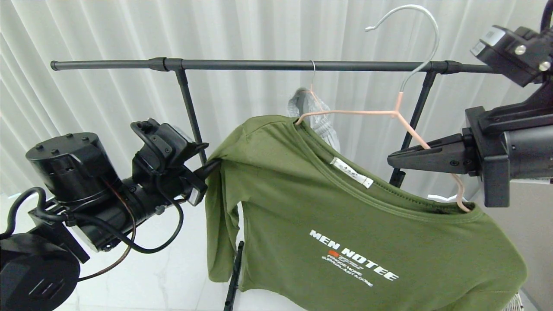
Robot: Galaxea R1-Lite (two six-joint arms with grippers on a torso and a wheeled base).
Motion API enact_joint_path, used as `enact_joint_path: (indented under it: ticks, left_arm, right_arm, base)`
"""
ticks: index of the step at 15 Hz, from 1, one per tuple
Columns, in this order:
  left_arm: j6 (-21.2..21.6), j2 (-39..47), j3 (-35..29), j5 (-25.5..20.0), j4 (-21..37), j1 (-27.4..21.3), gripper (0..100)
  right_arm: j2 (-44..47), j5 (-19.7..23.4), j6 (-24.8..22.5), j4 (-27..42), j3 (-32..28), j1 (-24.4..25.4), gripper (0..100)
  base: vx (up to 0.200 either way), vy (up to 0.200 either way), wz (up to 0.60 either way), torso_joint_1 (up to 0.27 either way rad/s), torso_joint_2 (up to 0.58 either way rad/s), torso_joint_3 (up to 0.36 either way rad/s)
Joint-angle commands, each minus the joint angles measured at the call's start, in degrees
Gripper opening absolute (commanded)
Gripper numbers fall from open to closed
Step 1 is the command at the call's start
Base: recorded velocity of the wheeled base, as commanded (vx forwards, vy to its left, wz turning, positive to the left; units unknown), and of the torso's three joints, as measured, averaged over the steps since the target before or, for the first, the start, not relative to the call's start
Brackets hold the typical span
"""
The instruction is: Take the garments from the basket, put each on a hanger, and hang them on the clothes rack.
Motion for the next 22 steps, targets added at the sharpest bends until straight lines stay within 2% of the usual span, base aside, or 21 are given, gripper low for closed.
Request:
enact_joint_path:
  ticks: [1,3,8,10,11,13,18,22]
  left_arm:
    - [0.18,0.04,0.03,-0.05,-0.09,0.07,100]
    - [0.18,0.13,0.91,-0.05,-1.14,0.34,100]
    - [0.09,0.04,8.30,-0.84,-9.32,-0.10,100]
    - [0.36,0.04,8.91,-2.43,-9.76,-1.69,100]
    - [0.44,0.04,9.26,-2.51,-9.76,-3.36,100]
    - [0.62,0.22,9.61,-2.07,-9.76,-3.62,100]
    - [0.80,0.92,13.48,4.17,-9.76,4.20,100]
    - [0.71,1.54,15.24,4.34,-9.76,6.58,100]
  right_arm:
    - [0.20,-0.69,0.19,-0.52,-0.69,-0.13,0]
    - [0.03,-1.04,0.28,-0.52,-1.04,-1.18,0]
    - [-0.68,-1.04,0.45,-1.84,-1.04,-5.66,0]
    - [-0.68,-1.04,0.80,-2.36,-1.04,-6.10,0]
    - [-0.68,-1.13,0.89,-2.45,-0.95,-6.63,0]
    - [-1.38,-1.83,0.89,-2.36,-0.87,-7.60,0]
    - [-8.59,-5.00,3.18,0.10,3.97,-10.67,0]
    - [-13.60,-5.88,3.18,6.34,4.94,-17.97,0]
  base:
    - [0.000,0.000,0.00,0.000,0.00,0.000]
    - [0.000,0.000,0.00,0.000,0.00,0.000]
    - [0.000,0.000,0.00,0.000,0.00,0.000]
    - [0.000,0.000,0.00,0.000,0.00,0.000]
    - [0.000,0.000,0.00,0.000,0.00,0.000]
    - [0.000,0.000,0.00,0.000,0.00,0.000]
    - [0.000,0.000,0.00,0.000,0.00,0.000]
    - [0.000,0.000,0.00,0.000,0.00,0.000]
